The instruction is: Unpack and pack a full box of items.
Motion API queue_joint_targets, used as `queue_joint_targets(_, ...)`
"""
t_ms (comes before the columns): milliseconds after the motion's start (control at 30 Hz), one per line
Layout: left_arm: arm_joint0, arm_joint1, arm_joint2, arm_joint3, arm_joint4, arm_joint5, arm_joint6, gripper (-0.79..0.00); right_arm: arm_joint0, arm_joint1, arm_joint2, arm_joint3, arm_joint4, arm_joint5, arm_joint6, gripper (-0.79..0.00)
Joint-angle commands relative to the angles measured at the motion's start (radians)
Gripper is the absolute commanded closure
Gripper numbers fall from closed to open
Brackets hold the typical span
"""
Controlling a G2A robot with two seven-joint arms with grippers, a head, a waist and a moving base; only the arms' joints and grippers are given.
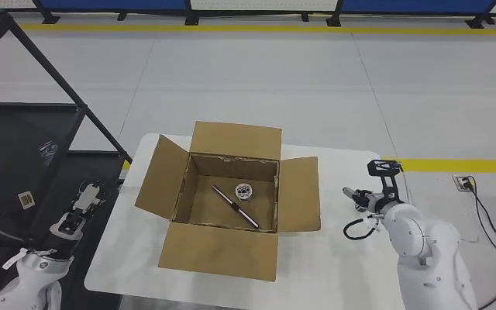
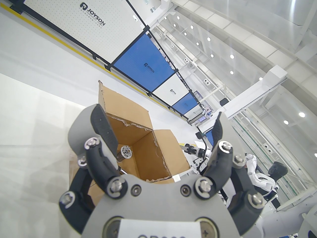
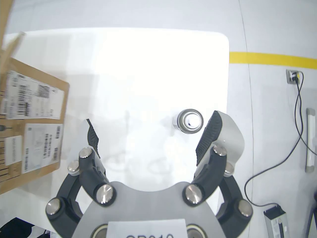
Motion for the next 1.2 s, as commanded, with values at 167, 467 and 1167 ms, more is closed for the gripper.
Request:
queue_joint_targets(167, 0.000, 0.000, 0.000, 0.000, 0.000, 0.000, 0.000, -0.785, 0.087, 0.013, 0.014, 0.229, -0.019, -0.022, -0.008, -0.785)
queue_joint_targets(467, 0.000, 0.000, 0.000, 0.000, 0.000, 0.000, 0.000, -0.785, 0.155, 0.024, 0.006, 0.375, -0.036, -0.021, -0.048, -0.225)
queue_joint_targets(1167, 0.000, 0.000, 0.000, 0.000, 0.000, 0.000, 0.000, -0.785, 0.009, 0.019, -0.086, -0.325, 0.202, 0.024, -0.087, 0.000)
